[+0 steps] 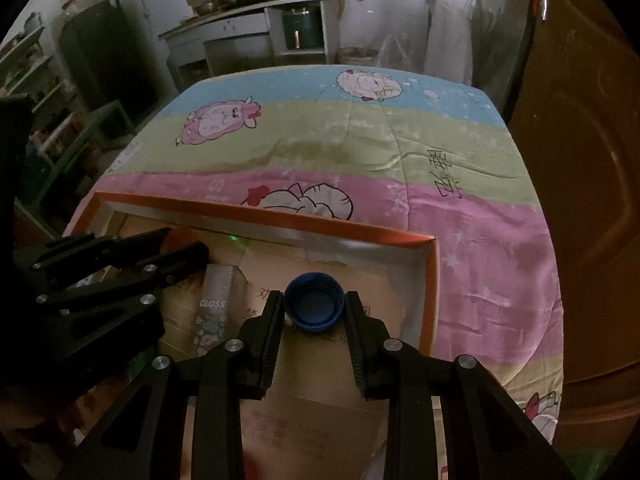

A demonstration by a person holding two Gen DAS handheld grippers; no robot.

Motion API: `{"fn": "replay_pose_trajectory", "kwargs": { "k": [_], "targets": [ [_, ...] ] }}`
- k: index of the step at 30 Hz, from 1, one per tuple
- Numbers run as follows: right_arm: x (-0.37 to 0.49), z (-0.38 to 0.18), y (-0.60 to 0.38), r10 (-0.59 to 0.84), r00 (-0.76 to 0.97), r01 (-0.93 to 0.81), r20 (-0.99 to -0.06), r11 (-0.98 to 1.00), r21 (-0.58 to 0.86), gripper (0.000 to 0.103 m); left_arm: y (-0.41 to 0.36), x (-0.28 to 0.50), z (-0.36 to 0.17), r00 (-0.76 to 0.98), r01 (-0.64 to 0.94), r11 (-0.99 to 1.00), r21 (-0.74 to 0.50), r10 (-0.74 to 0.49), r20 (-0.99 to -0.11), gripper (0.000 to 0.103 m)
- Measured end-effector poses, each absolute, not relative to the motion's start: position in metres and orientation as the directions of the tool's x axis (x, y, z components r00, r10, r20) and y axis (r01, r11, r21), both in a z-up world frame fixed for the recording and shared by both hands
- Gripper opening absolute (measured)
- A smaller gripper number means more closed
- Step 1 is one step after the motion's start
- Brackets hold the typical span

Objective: Organize rigid objects

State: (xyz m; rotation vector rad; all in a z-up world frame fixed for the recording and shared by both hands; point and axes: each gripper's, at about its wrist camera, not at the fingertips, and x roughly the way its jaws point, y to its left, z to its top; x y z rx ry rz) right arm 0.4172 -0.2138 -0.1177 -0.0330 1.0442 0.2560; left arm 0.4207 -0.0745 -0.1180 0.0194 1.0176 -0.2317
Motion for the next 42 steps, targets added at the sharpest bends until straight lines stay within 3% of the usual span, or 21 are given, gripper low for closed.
{"fn": "replay_pose_trajectory", "kwargs": {
  "k": [2,6,24,42],
  "targets": [
    [0.417,-0.118,-0.214,0.193,0.472,-0.225,-0.860,0.970,0.094,0.033,-0.073,0.421,-0.117,0.504,0.198,0.976,-0.094,-0.184,-0.844,0.033],
    [0.417,-0.118,-0.214,0.194,0.469,-0.227,-0.862,0.969,0.095,0.042,-0.071,0.421,-0.117,0.506,0.190,0.976,-0.102,-0.187,-0.842,0.051],
    [0.399,-0.100,-0.213,0.187,0.513,-0.196,-0.838,0.976,0.098,0.042,-0.061,0.398,-0.090,0.559,0.185,0.976,-0.118,-0.203,-0.804,0.051],
    [0.314,-0.056,-0.205,0.126,0.636,-0.112,-0.761,0.991,0.070,0.042,-0.038,0.308,-0.048,0.660,0.124,0.989,-0.080,-0.142,-0.738,0.051]
  ]
}}
